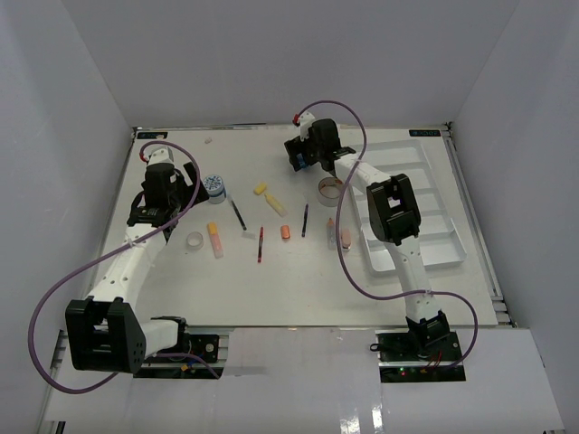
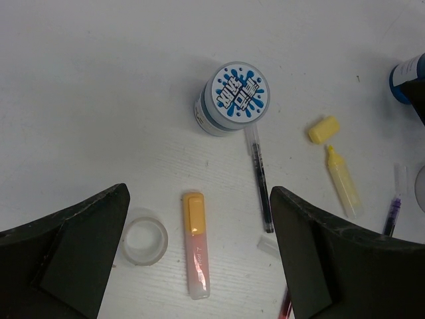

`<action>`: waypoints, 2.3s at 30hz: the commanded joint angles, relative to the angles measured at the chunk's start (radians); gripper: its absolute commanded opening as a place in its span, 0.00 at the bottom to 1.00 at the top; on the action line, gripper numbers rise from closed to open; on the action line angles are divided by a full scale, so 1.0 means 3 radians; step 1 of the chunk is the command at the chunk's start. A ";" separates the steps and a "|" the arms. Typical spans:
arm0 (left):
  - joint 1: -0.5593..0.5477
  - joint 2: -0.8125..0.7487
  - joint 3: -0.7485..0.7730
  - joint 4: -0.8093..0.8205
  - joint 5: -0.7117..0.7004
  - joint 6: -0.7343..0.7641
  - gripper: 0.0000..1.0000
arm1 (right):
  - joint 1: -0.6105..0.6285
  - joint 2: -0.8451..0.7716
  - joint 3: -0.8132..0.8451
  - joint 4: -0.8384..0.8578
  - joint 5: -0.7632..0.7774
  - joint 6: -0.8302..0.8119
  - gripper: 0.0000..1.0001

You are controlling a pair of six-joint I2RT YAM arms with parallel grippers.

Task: Sort the stationery into containers
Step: Pick up the stationery from the center of the board, then place the stationery in the storage box.

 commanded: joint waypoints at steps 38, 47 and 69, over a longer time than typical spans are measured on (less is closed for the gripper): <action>-0.0010 -0.0020 0.0046 -0.0091 0.0051 -0.0056 0.98 | -0.1364 -0.1490 -0.1586 0.1111 0.0215 0.0350 0.24; -0.0010 0.0026 0.0041 -0.0097 0.0051 -0.0056 0.98 | -0.1482 -0.1213 -0.1499 0.1132 0.0271 0.0257 0.24; -0.0004 0.0077 0.0041 -0.0097 0.0086 -0.0056 0.98 | -0.1656 -0.0866 -0.1555 0.1280 0.0369 0.0242 0.32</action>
